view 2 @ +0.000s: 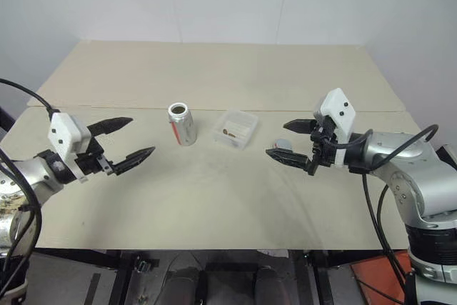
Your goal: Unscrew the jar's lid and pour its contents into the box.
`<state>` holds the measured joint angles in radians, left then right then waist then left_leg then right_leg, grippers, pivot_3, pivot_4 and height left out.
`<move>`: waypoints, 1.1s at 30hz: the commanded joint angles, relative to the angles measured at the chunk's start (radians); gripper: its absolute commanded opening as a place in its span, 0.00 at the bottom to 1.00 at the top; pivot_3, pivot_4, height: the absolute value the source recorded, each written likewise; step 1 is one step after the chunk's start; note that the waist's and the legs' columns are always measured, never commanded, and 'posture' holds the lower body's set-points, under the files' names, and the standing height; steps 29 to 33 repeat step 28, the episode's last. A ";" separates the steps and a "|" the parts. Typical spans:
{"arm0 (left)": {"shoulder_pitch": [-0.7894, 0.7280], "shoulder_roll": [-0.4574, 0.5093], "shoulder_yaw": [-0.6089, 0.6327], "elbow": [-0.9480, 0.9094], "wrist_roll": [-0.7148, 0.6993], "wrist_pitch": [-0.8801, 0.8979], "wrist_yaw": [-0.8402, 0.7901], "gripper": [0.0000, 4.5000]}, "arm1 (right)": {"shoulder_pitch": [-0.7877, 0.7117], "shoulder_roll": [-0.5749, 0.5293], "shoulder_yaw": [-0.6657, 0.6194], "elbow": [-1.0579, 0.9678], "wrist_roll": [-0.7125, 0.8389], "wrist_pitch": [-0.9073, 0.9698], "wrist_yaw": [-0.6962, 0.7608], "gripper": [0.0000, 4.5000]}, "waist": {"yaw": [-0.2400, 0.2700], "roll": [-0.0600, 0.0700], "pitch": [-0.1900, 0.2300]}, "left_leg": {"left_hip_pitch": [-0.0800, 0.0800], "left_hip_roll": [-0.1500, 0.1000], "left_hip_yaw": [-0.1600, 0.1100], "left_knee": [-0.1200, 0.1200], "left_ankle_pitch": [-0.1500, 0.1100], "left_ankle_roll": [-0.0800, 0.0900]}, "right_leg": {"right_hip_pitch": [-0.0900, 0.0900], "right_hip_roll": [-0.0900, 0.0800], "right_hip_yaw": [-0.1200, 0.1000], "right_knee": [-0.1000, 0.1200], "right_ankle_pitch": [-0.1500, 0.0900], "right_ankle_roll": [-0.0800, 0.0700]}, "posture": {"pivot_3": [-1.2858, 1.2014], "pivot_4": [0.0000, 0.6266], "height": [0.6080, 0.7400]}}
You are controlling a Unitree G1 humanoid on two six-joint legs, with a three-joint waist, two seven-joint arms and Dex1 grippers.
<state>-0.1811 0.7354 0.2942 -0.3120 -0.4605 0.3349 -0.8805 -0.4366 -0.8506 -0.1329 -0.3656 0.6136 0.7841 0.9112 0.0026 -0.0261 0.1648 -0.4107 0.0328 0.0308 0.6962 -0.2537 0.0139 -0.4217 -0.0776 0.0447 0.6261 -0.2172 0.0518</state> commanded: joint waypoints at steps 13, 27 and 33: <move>-0.030 -0.011 -0.017 -0.005 -0.025 -0.034 -0.029 0.99 | 0.022 -0.025 -0.040 -0.041 0.010 -0.039 0.013 1.00 | -0.003 0.000 0.000 | 0.000 0.000 0.000 0.000 0.000 0.000 | 0.000 0.000 0.000 0.000 0.000 0.000 | 0.52 0.24 1.00; 0.005 -0.036 -0.007 -0.018 -0.027 -0.078 0.000 0.99 | 0.026 -0.028 -0.038 -0.040 0.008 -0.038 0.022 1.00 | -0.004 0.000 0.000 | 0.001 0.000 0.000 0.000 0.000 0.000 | 0.000 0.000 0.000 0.000 0.000 0.000 | 0.52 0.24 1.00; 0.006 -0.032 -0.007 -0.014 -0.027 -0.083 -0.007 0.99 | 0.024 -0.028 -0.037 -0.039 0.008 -0.038 0.022 1.00 | -0.004 0.000 0.000 | 0.001 0.000 0.000 0.000 0.000 0.000 | 0.000 0.000 0.000 0.000 0.000 0.000 | 0.52 0.24 1.00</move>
